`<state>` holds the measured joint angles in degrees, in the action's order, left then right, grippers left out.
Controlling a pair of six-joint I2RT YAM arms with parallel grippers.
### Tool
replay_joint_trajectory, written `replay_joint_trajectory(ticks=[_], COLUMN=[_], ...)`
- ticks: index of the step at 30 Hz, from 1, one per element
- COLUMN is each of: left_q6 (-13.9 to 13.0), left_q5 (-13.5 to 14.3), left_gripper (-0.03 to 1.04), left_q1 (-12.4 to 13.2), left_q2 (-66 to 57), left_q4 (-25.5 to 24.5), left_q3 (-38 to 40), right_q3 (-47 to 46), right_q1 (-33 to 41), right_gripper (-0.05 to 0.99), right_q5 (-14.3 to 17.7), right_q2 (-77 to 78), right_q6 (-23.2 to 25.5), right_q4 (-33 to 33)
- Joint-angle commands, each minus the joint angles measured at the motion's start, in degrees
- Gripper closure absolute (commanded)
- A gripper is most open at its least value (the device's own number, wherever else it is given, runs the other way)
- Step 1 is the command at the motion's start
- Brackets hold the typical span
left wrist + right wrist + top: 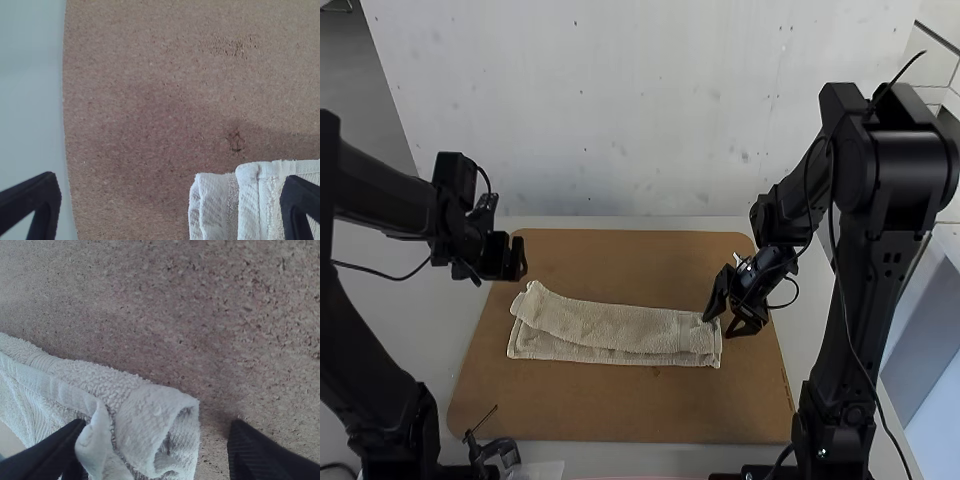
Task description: Fold the towel.
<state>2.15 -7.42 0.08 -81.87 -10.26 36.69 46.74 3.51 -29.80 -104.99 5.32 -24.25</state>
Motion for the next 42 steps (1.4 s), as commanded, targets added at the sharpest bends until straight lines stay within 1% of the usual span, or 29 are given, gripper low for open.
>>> replay_joint_trajectory(ticks=[1, 7, 9, 10, 16, 17, 19, 21, 22, 28, 29, 38, 42], left_q6=[-0.57, -0.66, -0.66, -0.57, -0.66, -0.66, -0.66, -0.66, -0.66, -0.66, -0.66, -0.57, -0.66], left_q5=[0.21, 0.21, 0.21, 0.21, 0.21, 0.21, 0.21, 0.21, 0.21, 0.21, 0.13, 0.13, 0.13], left_gripper=[0.03, 0.03, 0.03, 0.03, 0.03, 0.03, 0.03, 0.03, 0.03, 0.03, 0.03, 0.03, 0.03], left_q1=[1.07, 1.42, 1.42, 1.42, 1.42, 1.42, 1.42, 1.51, 1.59, 1.59, 1.59, 1.51, 1.42], left_q2=[3.20, 6.10, 6.98, 7.16, 7.60, 7.60, 7.60, 7.60, 7.60, 7.60, 7.60, 7.25, 7.07], left_q4=[0.33, -0.72, -1.16, -1.43, -1.87, -1.95, -1.95, -1.95, -1.95, -1.95, -1.87, -1.87, -1.78], left_q3=[1.81, 1.90, 1.81, 1.81, 1.72, 1.63, 1.55, 1.46, 1.46, 1.37, 1.37, 1.11, 1.11], right_q3=[0.81, 0.63, 0.54, 0.54, 0.63, 0.72, 0.81, 0.72, 0.72, 0.02, -0.16, -0.16, -0.07], right_q1=[0.27, 0.80, 0.80, 0.80, 0.97, 0.97, 0.97, 1.15, 1.15, 1.06, 0.97, -0.70, -2.37], right_gripper=[0.37, 0.38, 0.49, 0.52, 0.52, 0.54, 0.63, 0.68, 0.73, 0.91, 0.91, 0.91, 0.91], right_q5=[-1.75, -1.14, -1.14, -1.14, -1.05, -1.14, -1.14, -1.05, -1.14, -0.26, 0.27, 0.89, 1.06], right_q2=[-2.06, -2.50, -2.68, -2.85, -3.91, -4.17, -4.43, -4.43, -4.35, -3.91, -3.64, -1.62, -0.39], right_q6=[-0.66, -0.75, -0.75, -0.75, -0.84, -1.19, -1.28, -1.28, -1.28, -1.54, -1.54, -1.54, -2.69], right_q4=[0.08, 0.52, 0.87, 1.05, 1.57, 1.66, 1.93, 2.63, 2.72, 5.00, 5.62, 5.62, 5.27])
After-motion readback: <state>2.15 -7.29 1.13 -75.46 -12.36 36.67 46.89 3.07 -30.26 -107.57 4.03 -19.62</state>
